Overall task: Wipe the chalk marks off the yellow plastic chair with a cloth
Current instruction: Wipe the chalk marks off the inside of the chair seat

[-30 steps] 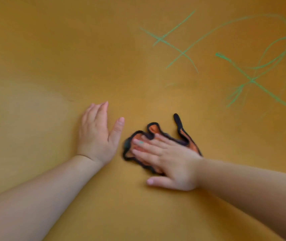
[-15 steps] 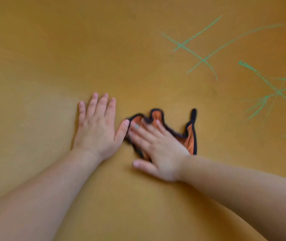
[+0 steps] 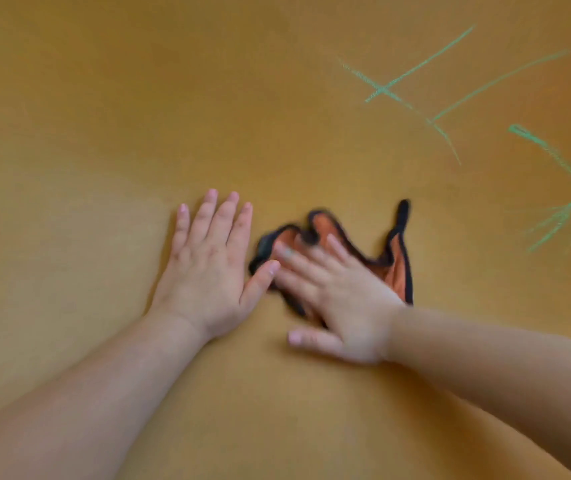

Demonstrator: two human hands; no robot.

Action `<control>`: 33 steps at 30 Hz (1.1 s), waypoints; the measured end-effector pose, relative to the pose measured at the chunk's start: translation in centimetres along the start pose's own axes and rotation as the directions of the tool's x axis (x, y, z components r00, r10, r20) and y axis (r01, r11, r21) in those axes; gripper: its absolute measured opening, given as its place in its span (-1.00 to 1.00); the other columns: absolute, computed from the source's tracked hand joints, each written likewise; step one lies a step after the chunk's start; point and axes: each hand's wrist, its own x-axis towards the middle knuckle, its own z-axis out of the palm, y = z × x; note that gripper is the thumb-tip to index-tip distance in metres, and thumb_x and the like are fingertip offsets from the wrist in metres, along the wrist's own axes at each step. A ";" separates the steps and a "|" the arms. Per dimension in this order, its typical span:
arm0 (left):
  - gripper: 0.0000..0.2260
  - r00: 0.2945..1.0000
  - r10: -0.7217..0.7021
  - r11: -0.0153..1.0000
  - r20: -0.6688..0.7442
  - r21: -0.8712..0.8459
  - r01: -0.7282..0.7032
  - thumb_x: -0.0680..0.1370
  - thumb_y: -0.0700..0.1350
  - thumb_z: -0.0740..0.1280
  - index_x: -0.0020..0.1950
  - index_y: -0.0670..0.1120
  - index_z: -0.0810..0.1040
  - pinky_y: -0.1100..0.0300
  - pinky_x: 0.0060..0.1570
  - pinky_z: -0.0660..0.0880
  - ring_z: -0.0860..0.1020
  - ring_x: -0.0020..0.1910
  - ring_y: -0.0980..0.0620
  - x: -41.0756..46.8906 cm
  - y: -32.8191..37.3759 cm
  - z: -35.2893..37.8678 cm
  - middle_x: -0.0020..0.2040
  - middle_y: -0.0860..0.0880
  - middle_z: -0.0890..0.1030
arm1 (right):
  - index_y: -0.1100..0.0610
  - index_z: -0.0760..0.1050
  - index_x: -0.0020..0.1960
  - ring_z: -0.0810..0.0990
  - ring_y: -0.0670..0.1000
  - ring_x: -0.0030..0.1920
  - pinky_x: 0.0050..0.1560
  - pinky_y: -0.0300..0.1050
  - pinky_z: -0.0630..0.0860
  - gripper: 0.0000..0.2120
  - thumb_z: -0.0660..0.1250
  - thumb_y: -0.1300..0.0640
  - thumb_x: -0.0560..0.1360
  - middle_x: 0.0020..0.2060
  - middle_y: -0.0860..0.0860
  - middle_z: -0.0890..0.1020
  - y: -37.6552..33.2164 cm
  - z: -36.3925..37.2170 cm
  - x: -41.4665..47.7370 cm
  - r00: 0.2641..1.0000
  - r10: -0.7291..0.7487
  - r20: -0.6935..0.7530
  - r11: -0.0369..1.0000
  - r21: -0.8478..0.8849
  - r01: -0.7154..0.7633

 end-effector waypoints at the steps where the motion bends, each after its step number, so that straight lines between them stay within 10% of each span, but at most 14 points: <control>1: -0.23 1.000 -0.004 1.000 0.002 0.001 0.004 0.58 0.32 -0.07 0.57 -0.21 0.24 -0.27 0.53 -0.02 0.10 0.60 -0.24 0.0 0.0 0.0 0.58 -0.21 0.24 | -0.08 -0.13 0.68 -0.08 0.17 0.65 0.60 0.24 -0.25 -0.15 -0.19 -0.53 0.53 0.66 -0.05 -0.17 -0.9 0.3 -1.3 0.994 -0.094 0.053 0.995 0.023 0.093; 6: -0.15 0.999 0.009 0.998 0.048 0.059 -0.012 0.56 0.40 -0.15 0.58 -0.22 0.23 -0.30 0.53 -0.01 0.09 0.60 -0.25 0.1 0.2 0.0 0.59 -0.21 0.23 | -0.17 0.03 0.65 0.23 0.19 0.59 0.59 0.31 -0.10 -0.27 -0.15 -0.47 0.57 0.66 -0.04 0.00 8.4 -2.4 1.4 0.995 0.049 -0.088 0.985 -0.162 -0.063; 12: -0.13 0.997 -0.002 0.997 0.075 0.071 -0.004 0.54 0.42 -0.22 0.59 -0.20 0.20 -0.30 0.52 0.00 0.07 0.60 -0.24 0.3 0.1 0.1 0.61 -0.20 0.19 | -0.11 -0.06 0.67 -0.10 0.19 0.65 0.59 0.28 -0.21 -0.29 -0.10 -0.40 0.61 0.66 0.03 -0.18 7.3 -2.6 5.9 0.797 0.486 -0.357 0.860 0.033 -0.510; 19: -0.13 0.995 0.033 0.996 0.097 0.078 -0.040 0.54 0.43 -0.20 0.59 -0.17 0.21 -0.30 0.53 0.01 0.08 0.60 -0.25 0.2 0.2 0.2 0.60 -0.23 0.18 | -0.22 -0.17 0.65 -0.19 -0.03 0.63 0.60 0.15 -0.30 -0.32 -0.22 -0.43 0.60 0.64 -0.15 -0.23 -0.1 0.1 -2.7 0.999 0.029 0.028 0.998 0.060 -0.030; 22: -0.11 0.990 0.034 0.995 0.136 0.090 -0.046 0.51 0.46 -0.24 0.61 -0.12 0.17 -0.28 0.54 -0.05 0.03 0.61 -0.24 0.2 0.2 0.0 0.62 -0.21 0.12 | -0.32 -0.20 0.62 -0.02 0.04 0.64 0.59 0.17 -0.25 -0.34 -0.21 -0.49 0.57 0.65 -0.15 -0.14 7.7 -1.4 -3.5 0.992 0.128 -0.008 0.988 -0.081 -0.128; 28: -0.10 0.981 0.003 0.993 0.195 0.115 -0.027 0.46 0.47 -0.29 0.64 -0.05 0.05 -0.22 0.55 -0.10 -0.10 0.62 -0.18 0.4 0.4 0.1 0.65 -0.15 -0.06 | -0.11 -0.21 0.66 -0.15 0.21 0.65 0.58 0.25 -0.30 -0.25 -0.22 -0.45 0.59 0.65 0.05 -0.27 10.9 -2.5 0.8 0.697 0.669 -0.258 0.719 -0.011 -0.694; 33: -0.14 0.985 0.008 0.993 0.170 0.113 -0.028 0.48 0.44 -0.24 0.62 -0.04 0.15 -0.23 0.55 -0.06 -0.03 0.62 -0.20 0.3 0.3 0.1 0.65 -0.16 0.03 | -0.15 -0.22 0.65 -0.27 0.14 0.64 0.59 0.22 -0.31 -0.22 -0.27 -0.47 0.53 0.63 -0.05 -0.29 0.6 -0.8 -0.4 0.934 0.356 0.033 0.931 0.073 -0.357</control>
